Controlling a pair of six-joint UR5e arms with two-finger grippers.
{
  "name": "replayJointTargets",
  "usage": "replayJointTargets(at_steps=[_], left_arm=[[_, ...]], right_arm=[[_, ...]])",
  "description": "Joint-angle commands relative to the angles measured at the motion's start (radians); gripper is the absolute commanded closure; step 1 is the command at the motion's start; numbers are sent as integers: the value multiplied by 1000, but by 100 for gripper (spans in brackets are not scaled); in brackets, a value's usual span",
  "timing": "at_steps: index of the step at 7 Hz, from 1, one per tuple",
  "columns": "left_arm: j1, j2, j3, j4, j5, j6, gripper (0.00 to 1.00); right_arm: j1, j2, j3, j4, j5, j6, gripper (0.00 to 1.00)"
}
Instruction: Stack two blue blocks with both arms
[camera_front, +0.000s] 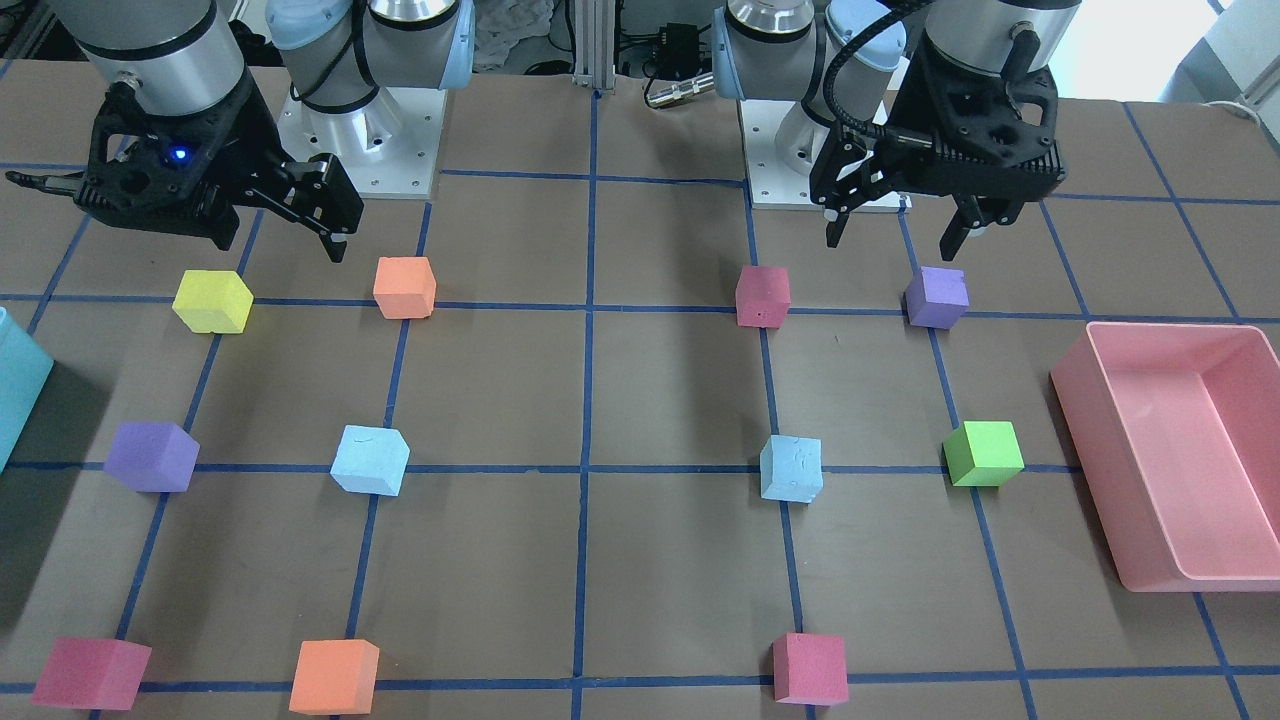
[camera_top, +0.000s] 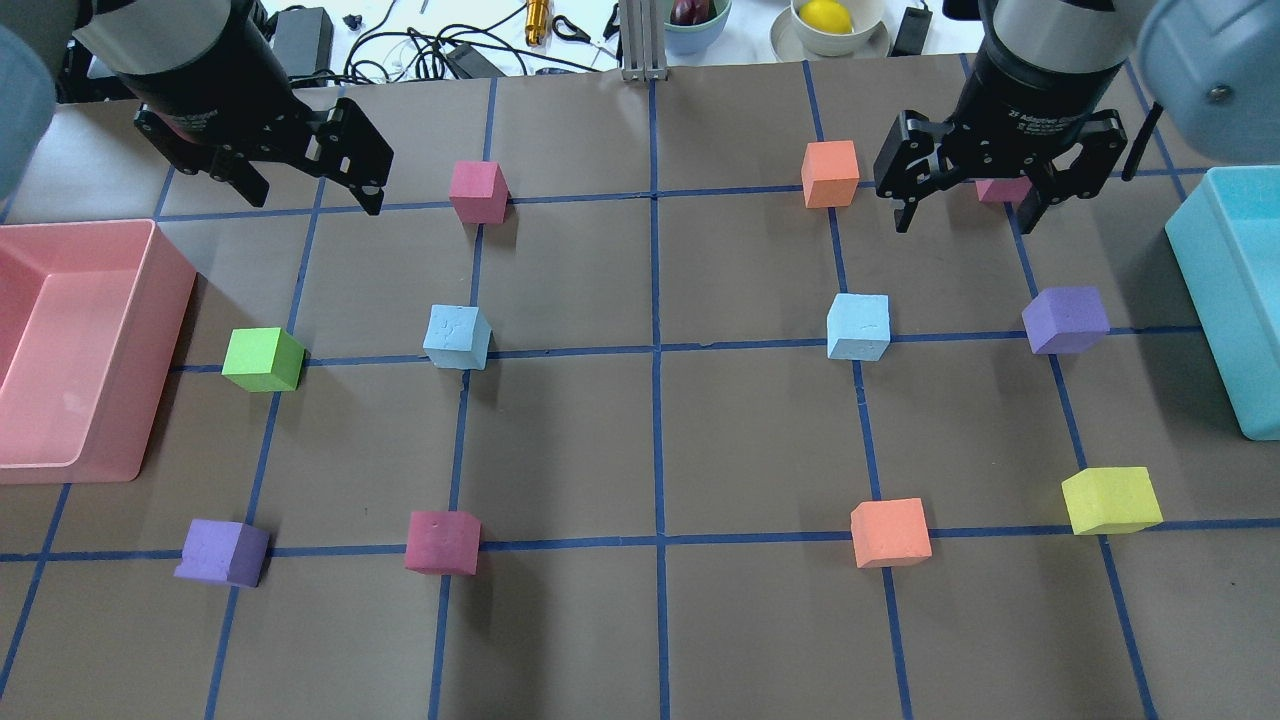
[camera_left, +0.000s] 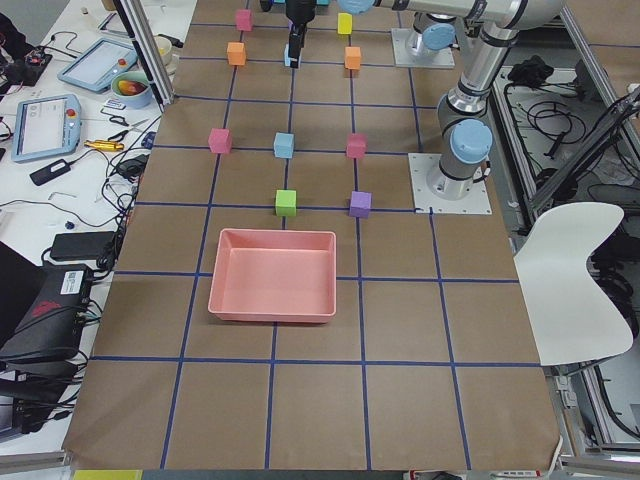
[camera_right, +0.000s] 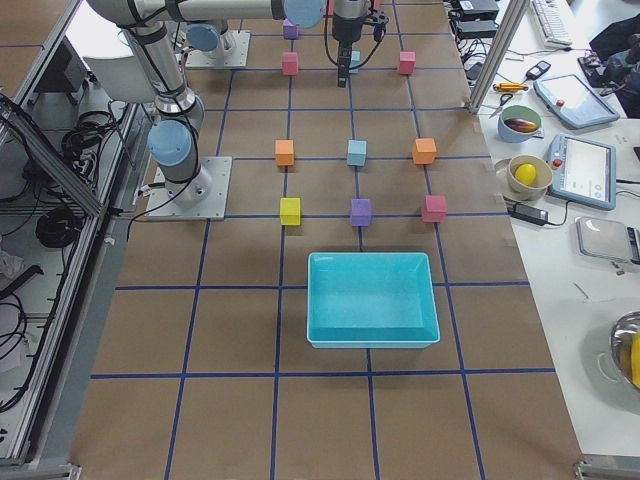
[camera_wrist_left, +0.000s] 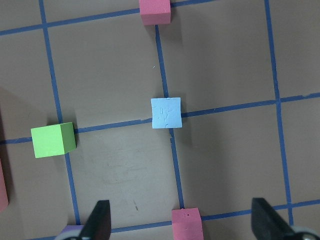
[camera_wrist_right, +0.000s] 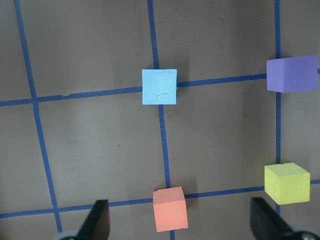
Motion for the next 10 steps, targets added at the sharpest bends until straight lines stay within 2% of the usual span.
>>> replayJointTargets(at_steps=[1,8,10], left_arm=[[0,0,0,0,-2,0,0],[0,0,-2,2,0,0,0],[0,0,-2,2,-2,0,0]], right_arm=[[1,0,0,1,-6,0,0],[4,8,2,-2,-10,-1,0],[-2,136,8,-17,-4,8,0]])
